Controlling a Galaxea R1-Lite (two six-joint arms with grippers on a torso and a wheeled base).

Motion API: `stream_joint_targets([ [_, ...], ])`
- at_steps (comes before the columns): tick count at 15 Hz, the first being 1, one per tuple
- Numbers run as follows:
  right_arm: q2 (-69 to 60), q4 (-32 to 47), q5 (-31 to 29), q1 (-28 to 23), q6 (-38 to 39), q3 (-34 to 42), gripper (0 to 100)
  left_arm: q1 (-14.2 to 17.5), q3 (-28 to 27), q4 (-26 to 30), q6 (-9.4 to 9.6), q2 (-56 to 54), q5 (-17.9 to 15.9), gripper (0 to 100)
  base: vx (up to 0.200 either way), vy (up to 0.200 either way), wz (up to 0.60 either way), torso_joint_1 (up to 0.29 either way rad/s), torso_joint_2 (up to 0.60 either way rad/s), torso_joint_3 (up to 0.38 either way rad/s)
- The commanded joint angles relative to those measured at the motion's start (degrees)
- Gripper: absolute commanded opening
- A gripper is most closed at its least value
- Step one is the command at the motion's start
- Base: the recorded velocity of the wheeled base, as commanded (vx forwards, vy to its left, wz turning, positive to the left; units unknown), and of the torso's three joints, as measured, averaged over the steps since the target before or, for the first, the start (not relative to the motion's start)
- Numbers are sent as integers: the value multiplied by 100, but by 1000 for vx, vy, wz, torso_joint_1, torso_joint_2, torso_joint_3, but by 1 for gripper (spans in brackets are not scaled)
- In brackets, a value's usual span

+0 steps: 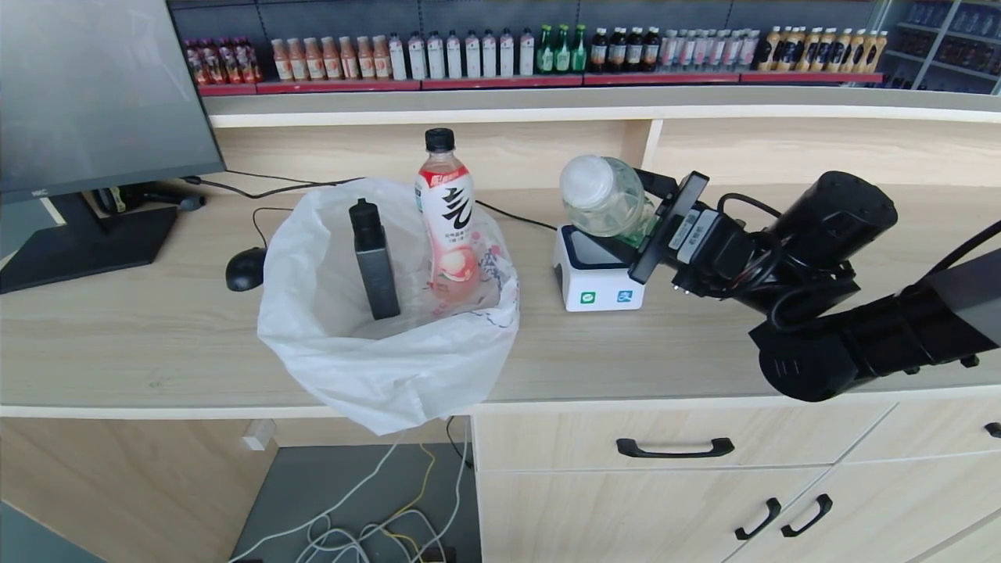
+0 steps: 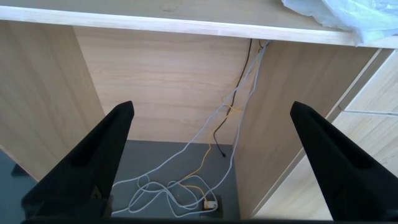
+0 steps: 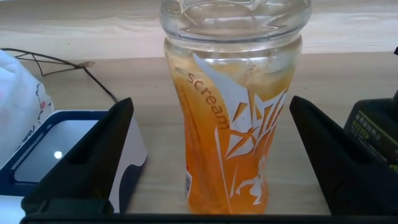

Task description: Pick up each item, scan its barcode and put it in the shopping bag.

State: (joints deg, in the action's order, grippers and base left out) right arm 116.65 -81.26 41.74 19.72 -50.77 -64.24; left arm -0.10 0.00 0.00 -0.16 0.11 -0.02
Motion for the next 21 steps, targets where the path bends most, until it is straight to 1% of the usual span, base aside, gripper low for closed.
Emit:
stream_joint_targets([
  [1, 24, 14, 10, -30, -3, 0, 0, 1, 0, 0, -2, -2, 2, 100, 0, 0, 0, 0, 0, 0],
  [21, 68, 23, -43, 5, -29, 8, 0, 1, 0, 0, -2, -2, 2, 100, 0, 0, 0, 0, 0, 0],
])
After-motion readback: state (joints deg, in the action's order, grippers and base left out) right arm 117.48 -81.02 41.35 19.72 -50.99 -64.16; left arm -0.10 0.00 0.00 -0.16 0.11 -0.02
